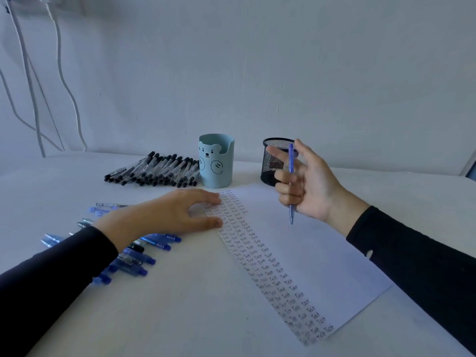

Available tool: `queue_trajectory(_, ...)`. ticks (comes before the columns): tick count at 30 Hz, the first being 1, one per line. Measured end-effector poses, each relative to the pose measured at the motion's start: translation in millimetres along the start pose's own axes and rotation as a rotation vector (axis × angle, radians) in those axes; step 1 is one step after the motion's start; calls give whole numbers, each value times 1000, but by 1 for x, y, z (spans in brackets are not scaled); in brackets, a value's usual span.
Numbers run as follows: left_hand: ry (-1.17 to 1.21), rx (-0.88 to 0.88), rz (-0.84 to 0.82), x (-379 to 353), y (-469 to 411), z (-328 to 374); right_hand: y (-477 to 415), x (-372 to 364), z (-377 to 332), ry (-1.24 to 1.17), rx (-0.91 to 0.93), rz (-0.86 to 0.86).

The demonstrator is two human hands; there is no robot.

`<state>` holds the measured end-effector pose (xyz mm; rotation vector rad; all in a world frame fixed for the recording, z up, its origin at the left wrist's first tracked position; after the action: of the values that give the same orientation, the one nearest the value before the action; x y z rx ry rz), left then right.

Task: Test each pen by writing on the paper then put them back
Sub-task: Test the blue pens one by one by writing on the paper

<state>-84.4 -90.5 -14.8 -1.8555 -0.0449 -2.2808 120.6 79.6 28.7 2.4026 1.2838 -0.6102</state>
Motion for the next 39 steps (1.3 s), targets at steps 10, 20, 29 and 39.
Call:
queue_trajectory(10, 29, 7, -29, 4, 1, 3, 3, -6, 0, -20, 0, 122)
queue_trajectory(20, 16, -9, -48, 5, 2, 6, -2, -10, 12, 384, -30, -1)
queue_trajectory(29, -1, -19, -69, 4, 2, 3, -20, -17, 33, 922, 162, 25)
queue_trajectory(39, -3, -15, -77, 2, -1, -2, -26, -15, 54, 939, 410, 134)
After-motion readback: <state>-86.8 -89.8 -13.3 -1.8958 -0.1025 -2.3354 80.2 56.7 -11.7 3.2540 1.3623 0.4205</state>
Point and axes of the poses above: each hand's wrist, its own y-axis away from the middle knuckle, its own x-axis out of the back of the hand, z = x × y, the point moved 1 cm from there along -y, towards the middle knuckle, and after that the axes turned 8 degrees about -y, right-handed, at the moved point
